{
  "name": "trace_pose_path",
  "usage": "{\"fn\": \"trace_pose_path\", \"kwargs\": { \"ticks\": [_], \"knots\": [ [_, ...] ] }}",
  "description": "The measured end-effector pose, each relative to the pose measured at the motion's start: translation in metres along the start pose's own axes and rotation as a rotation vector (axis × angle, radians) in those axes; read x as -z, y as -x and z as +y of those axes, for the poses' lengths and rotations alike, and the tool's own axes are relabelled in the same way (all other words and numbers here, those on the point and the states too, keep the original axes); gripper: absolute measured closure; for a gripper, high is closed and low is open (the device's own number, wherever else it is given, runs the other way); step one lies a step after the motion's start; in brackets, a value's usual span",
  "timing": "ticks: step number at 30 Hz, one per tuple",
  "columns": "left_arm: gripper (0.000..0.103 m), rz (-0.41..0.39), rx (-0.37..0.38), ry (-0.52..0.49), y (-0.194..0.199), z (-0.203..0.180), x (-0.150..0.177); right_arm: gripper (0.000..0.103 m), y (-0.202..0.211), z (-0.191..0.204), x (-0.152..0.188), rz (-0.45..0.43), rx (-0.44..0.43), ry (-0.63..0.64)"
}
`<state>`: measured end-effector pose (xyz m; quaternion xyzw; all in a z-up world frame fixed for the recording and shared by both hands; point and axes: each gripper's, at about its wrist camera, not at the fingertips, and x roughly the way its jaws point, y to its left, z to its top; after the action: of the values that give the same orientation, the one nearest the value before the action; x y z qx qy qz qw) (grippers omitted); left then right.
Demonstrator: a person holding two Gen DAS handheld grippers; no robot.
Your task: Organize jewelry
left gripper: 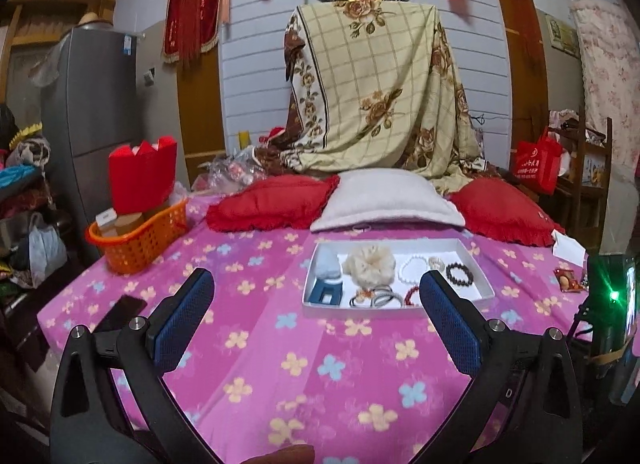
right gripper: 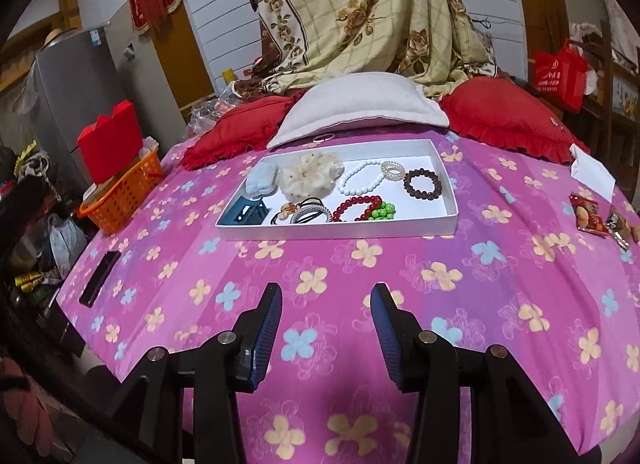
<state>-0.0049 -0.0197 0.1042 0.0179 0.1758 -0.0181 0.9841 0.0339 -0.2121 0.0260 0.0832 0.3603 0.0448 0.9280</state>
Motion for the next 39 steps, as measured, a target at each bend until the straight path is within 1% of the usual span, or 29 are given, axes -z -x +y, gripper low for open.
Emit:
{"fn": "trace_pose_path", "kwargs": {
  "ticks": [7,9,11,18,23,39],
  "knots": [
    [0.000,0.060,-0.005,0.020,0.007,0.009,0.014,0.057,0.009,0.012,0.009,-0.007,0.031,0.035],
    [0.000,0.073,-0.010,0.016,0.007,0.011,0.018,0.048,0.010,0.014,0.011,-0.009,0.038,0.036],
    [0.000,0.088,-0.011,0.015,0.006,0.014,0.022,0.045,0.011,0.015,0.012,-0.015,0.041,0.038],
    [0.000,0.142,-0.001,0.036,-0.001,0.019,0.030,0.045,0.008,0.019,0.014,-0.008,0.050,0.058],
    [0.000,0.166,0.001,0.036,-0.009,0.020,0.034,0.045,0.002,0.020,0.017,0.008,0.053,0.060],
    [0.000,0.284,0.027,0.044,-0.044,0.019,0.049,0.045,-0.025,0.009,0.020,0.069,0.070,0.024]
  ]
}}
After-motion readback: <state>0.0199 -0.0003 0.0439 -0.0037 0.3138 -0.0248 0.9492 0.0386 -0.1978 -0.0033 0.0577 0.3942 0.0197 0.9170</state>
